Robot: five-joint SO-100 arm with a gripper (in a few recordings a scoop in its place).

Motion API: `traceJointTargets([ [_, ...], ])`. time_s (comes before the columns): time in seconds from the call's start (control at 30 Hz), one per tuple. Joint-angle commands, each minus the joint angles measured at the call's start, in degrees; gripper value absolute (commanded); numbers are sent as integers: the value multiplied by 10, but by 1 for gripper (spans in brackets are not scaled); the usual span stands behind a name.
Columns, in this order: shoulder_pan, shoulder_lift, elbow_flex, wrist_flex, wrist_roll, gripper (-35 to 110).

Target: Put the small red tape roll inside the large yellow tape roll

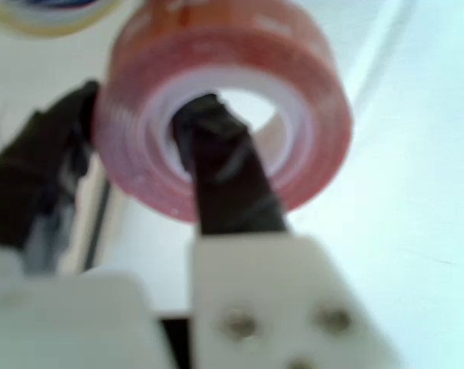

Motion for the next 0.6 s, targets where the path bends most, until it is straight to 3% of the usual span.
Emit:
traceJointTargets([
  [0.0,5,33,-58,-77,-7,0],
  [0.57,13,-114,-58,-191,-7,0],
])
